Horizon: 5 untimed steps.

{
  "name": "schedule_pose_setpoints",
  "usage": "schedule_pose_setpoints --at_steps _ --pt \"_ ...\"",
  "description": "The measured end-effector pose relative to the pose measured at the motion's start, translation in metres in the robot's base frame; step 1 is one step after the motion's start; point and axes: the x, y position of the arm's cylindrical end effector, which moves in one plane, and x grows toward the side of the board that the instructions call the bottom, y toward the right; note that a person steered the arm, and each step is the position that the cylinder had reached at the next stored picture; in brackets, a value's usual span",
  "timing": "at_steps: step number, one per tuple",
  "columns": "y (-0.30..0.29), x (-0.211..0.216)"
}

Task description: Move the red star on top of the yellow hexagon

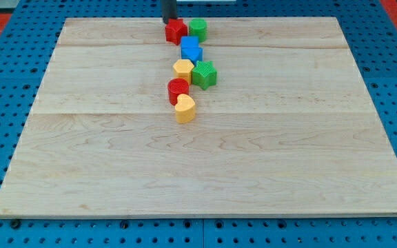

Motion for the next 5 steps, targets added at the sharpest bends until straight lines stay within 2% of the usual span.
schedule_pose_setpoints --at_steps 3,5 --pt "-0.003 0.075" --pt "-0.012 0.091"
